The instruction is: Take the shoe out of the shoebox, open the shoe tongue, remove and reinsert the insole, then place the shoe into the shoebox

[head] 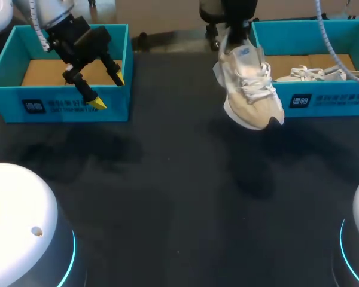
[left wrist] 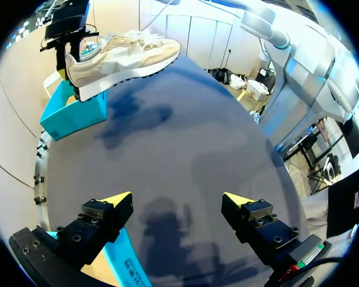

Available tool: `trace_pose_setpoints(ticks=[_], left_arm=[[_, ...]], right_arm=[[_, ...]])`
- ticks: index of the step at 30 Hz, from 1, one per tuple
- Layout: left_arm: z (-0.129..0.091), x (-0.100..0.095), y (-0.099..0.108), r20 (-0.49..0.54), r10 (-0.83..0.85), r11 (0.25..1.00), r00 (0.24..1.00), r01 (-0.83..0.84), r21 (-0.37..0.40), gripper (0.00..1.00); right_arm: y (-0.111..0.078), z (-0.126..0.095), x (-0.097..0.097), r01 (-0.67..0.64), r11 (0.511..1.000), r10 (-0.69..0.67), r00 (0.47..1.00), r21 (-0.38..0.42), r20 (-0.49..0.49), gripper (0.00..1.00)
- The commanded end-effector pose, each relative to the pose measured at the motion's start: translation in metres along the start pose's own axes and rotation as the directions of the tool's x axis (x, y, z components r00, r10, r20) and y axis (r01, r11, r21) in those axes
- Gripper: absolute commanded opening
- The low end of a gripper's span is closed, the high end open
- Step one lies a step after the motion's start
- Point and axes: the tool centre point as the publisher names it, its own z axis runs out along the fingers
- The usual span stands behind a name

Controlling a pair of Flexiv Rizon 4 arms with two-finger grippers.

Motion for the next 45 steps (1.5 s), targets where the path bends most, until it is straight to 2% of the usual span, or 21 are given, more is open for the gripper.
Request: trace_pose_setpoints(ticks=[1, 15, 16, 23, 34, 39, 45], left_arm=[[0.0, 0.001, 0.0, 0.001, 0.0, 1.0, 1.0, 0.0, -0.003, 1.0], [0.0, 0.001, 0.0, 0.001, 0.0, 1.0, 1.0, 0.0, -0.003, 1.0], [0.0, 0.001, 0.0, 0.001, 0.0, 1.0, 1.0, 0.0, -0.003, 1.0], [0.0, 0.001, 0.0, 0.001, 0.0, 1.0, 1.0, 0.0, -0.003, 1.0], [0.0, 0.001, 0.0, 0.001, 0.0, 1.0, 1.0, 0.0, -0.003, 1.0], [0.0, 0.001, 0.0, 0.001, 0.0, 1.0, 1.0, 0.0, -0.003, 1.0], [0.0, 0.001, 0.0, 0.001, 0.0, 1.0, 1.0, 0.0, -0.003, 1.0]], right_arm=[[-0.042, -0.006, -0.002, -0.013, 1.0, 0.013, 1.0, -0.018, 0.023, 0.0], [-0.123, 0.004, -0.025, 0.029, 0.999, -0.028, 0.999, -0.031, 0.022, 0.0], [-0.135, 0.005, -0.028, 0.037, 0.999, -0.037, 0.999, -0.021, 0.023, 0.0], [-0.183, 0.009, -0.044, 0.047, 0.999, -0.047, 0.999, -0.007, 0.027, 0.0], [-0.246, 0.028, -0.071, 0.084, 0.996, -0.084, 0.996, 0.013, 0.036, 0.0], [-0.263, 0.03, -0.083, 0.039, 0.999, -0.04, 0.996, 0.007, 0.083, 0.0], [-0.263, 0.03, -0.083, 0.039, 0.999, -0.04, 0.996, 0.007, 0.083, 0.0]])
